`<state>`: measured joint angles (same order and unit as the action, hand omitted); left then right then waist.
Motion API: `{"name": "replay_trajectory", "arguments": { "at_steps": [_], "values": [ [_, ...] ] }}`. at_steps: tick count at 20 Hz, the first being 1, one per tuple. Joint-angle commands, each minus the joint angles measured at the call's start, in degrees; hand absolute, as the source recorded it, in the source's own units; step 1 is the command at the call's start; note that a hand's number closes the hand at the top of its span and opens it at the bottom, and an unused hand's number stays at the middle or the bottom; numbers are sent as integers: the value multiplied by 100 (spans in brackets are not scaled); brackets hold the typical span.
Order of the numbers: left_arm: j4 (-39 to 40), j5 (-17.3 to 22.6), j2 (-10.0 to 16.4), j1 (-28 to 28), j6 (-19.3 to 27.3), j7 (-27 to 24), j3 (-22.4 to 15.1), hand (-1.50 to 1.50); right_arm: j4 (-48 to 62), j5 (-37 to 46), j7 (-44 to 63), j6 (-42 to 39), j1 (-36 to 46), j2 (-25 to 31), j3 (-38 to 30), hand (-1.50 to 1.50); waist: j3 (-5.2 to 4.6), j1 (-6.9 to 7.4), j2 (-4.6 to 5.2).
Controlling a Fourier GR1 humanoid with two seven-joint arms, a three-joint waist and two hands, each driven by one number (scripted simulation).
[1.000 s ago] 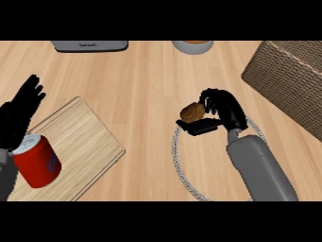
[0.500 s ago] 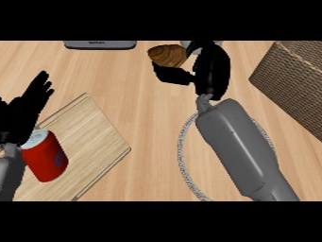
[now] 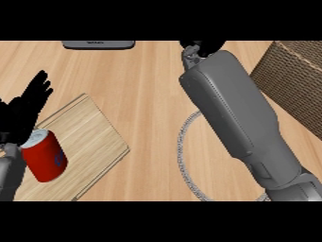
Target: Pick the croissant from the placemat and place it in the basket
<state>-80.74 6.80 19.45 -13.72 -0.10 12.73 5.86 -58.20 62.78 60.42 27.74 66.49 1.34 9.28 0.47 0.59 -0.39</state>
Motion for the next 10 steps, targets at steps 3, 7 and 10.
{"name": "replay_trajectory", "arguments": {
  "at_steps": [3, 7, 10],
  "values": [
    [231, -2, -173, -78, 2, 124, -58, 0, 651, 479, 541, 6, 545, 262, -516, 150, -52, 3, 64],
    [171, 45, -40, 144, -146, -29, 67, 0, 930, 645, 670, -125, 1062, 615, -972, 150, -54, 42, 58],
    [-125, -80, -194, 134, 50, 229, -101, 0, 1304, 877, 409, -252, 856, 1058, -1029, 150, -50, 29, 56]
  ]
}}
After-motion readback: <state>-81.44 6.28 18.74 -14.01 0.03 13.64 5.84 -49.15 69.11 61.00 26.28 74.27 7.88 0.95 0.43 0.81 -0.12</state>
